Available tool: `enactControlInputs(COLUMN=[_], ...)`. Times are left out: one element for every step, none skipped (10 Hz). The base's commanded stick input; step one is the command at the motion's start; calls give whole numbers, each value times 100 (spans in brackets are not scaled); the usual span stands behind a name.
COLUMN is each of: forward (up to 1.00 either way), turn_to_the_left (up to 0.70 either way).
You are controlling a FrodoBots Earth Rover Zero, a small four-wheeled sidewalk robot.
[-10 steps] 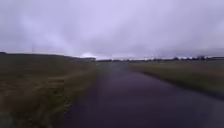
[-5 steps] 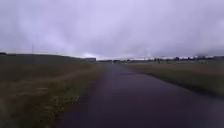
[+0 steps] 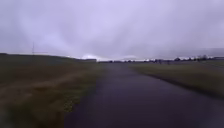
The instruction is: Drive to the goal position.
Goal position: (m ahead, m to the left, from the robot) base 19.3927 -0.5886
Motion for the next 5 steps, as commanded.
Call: enactControlInputs(forward=[100, 100, 100, 100, 100], turn_to_the_left=[0, 0, -14, -32, -40])
